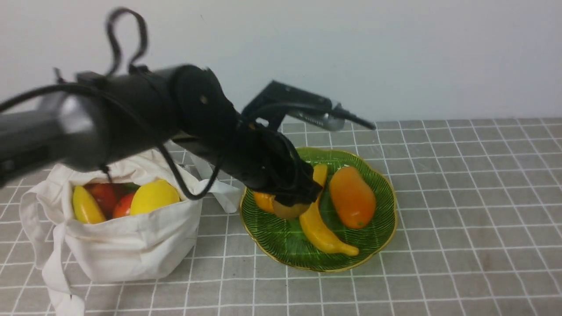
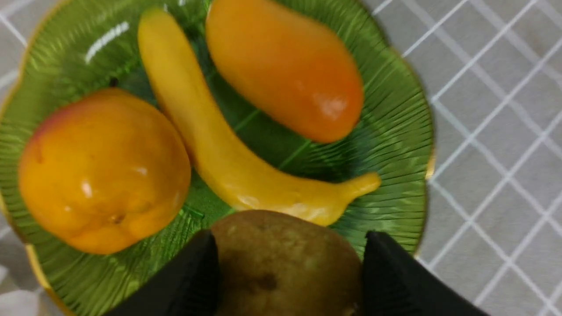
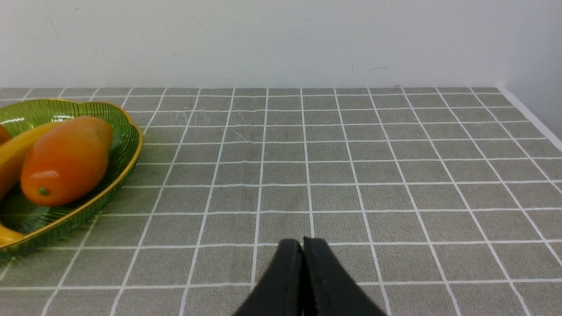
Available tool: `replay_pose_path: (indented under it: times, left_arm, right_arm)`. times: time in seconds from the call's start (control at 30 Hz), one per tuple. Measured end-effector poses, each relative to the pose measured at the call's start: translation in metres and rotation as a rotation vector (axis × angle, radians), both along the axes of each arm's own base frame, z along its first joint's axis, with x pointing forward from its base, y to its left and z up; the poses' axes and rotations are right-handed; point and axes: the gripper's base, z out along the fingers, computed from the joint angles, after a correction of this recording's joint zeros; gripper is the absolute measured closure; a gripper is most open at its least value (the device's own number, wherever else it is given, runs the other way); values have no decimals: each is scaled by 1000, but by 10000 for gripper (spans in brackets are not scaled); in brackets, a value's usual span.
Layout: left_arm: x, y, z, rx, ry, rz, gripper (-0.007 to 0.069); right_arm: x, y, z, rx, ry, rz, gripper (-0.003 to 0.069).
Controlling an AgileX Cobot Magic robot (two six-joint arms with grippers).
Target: Take the fruit out of the bag on the grey coffee tablecloth and place them on the plate.
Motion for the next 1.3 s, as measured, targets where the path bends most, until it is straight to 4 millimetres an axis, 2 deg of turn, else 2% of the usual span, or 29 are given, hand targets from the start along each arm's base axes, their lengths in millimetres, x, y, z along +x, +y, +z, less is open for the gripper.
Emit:
replay_pose_path:
  times: [0.13,0.2,0.27,0.43,0.57,0.67,0.73,0.77,0.8,0.83,0.87,0.9,0.93,1.03,1.07,1.1,1.13,1.17,1.2,1.3]
  left_arm:
    - [7,-4,-22,13,48,13,251]
    - [8,-6,-27,11,58,19,236]
    - [9,-6,-27,10,55,21,203]
    - [9,-6,-27,3,51,29,8]
    - [9,-6,-26,-9,63,53,-22]
    - [6,-4,-16,-31,73,85,23]
    - [0,-1,0,-46,59,92,117]
    - [-5,3,15,-59,35,94,225]
    - [-7,4,20,-63,24,94,241]
    - [-13,8,33,-75,-1,92,323]
    - [-19,12,47,-85,-34,87,410]
    - [-31,19,71,-108,-83,79,540]
    - [-39,25,86,-124,-118,74,573]
    - [-62,38,116,-163,-191,66,617]
    - [-75,47,130,-184,-228,64,624]
    - [-80,50,135,-193,-242,63,626]
    - [-97,60,145,-216,-278,64,631]
    - [-102,63,147,-223,-289,64,632]
    - [-120,74,153,-247,-326,68,632]
    - [-157,98,157,-309,-413,92,632]
  right_arm:
    - [0,0,0,0,0,0,674]
    - [0,0,0,0,0,0,674]
    - [0,0,0,0,0,0,674]
    - [0,0,0,0,0,0,674]
    - [0,0,0,0,0,0,674]
    - [0,0,0,0,0,0,674]
    - [0,0,0,0,0,0,674]
    - [0,0,0,0,0,0,674]
    - [0,0,0,0,0,0,674]
    - [0,0,0,0,0,0,674]
    - [0,0,0,0,0,0,674]
    - [0,0,0,0,0,0,674]
    - [0,0,0,0,0,0,674]
    - [0,0,0,0,0,0,674]
    - [0,0,0,0,0,0,674]
    - [0,0,0,0,0,0,674]
    - [0,0,0,0,0,0,674]
    - [0,0,0,0,0,0,674]
    - [0,0,0,0,0,0,674]
    - [0,0,0,0,0,0,674]
